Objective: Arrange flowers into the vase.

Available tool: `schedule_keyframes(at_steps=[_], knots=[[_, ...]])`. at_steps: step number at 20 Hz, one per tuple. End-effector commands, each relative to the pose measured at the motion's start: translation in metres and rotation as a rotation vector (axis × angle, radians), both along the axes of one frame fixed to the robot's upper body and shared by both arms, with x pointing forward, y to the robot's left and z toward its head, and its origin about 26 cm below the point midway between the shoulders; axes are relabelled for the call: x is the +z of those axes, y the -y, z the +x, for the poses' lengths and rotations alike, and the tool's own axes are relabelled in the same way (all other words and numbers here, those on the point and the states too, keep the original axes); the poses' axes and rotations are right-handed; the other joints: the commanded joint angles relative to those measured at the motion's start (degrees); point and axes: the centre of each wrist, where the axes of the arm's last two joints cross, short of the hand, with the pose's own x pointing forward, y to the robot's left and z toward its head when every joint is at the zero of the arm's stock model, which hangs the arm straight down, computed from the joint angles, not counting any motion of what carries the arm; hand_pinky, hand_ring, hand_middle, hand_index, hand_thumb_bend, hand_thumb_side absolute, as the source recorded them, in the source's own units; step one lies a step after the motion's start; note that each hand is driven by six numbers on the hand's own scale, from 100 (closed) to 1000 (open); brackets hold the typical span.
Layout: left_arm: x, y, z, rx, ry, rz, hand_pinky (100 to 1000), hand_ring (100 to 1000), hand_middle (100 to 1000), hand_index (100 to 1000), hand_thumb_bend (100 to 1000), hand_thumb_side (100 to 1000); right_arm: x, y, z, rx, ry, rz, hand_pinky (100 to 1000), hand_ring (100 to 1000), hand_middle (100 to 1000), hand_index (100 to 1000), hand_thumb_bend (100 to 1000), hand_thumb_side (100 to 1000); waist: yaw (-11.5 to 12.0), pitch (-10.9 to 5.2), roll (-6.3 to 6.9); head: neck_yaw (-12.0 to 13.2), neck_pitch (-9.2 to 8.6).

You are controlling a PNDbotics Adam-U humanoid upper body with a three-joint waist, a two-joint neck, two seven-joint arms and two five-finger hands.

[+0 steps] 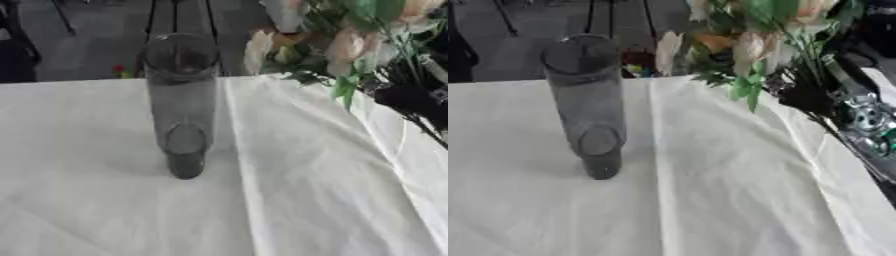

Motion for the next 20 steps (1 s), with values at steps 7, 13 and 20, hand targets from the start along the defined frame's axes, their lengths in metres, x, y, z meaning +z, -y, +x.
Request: schedule_keyframes(at_steps=[7,13,20], knots=[[0.004,0.001,-0.003,-0.014,0.016,0.013,735,784,768,831,100,1000,0.055,-0.024,-0.009,0.084,0.201,0.082,100,100,100,100,100,340,0.79,-2.08,-0.63,-0.47,0.41],[0.004,0.001,-0.003,-0.021,0.011,0.017,735,784,769,831,100,1000,0.08,-0.039,-0.007,0.153,0.298,0.178,100,100,100,100,100,339,1.74,-2.57,-0.86,-0.49,0.54],[0.003,0.002,-0.003,-0.028,0.006,0.022,735,784,769,831,100,1000,0.103,-0.05,-0.001,0.229,0.412,0.297,100,100,100,100,100,344,2.76,-2.81,-0.87,-0.68,0.82]])
